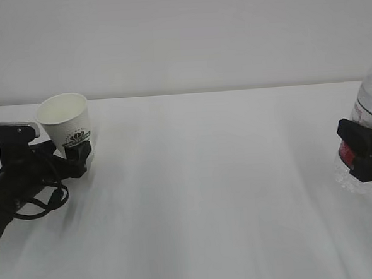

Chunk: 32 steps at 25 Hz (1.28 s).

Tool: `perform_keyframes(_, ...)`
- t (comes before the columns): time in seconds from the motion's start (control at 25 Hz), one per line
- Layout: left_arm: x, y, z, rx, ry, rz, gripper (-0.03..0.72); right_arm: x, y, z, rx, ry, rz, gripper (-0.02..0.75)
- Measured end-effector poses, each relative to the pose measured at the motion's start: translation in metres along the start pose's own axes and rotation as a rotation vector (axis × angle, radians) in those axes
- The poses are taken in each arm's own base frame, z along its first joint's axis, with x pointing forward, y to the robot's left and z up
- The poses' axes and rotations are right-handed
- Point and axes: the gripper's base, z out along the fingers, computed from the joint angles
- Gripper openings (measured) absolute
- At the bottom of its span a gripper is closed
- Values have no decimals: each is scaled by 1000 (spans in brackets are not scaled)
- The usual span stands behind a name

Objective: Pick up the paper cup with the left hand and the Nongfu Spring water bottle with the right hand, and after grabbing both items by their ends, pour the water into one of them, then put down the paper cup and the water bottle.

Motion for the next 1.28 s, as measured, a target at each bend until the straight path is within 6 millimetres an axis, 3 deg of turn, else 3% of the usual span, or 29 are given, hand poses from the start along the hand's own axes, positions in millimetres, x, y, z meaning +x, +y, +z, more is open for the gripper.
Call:
perform_keyframes(0.24, 0, -2, 0, 20, 3, 9, 627, 0, 0, 0, 1, 0, -3, 398)
perform_keyframes(0.52, 1, -4, 0, 45, 6, 20, 690, 0, 0, 0, 1, 0, -3, 398)
perform_keyframes(1.28, -12, -2, 12, 26, -52, 14, 692, 0, 0, 0, 3, 0, -2, 398)
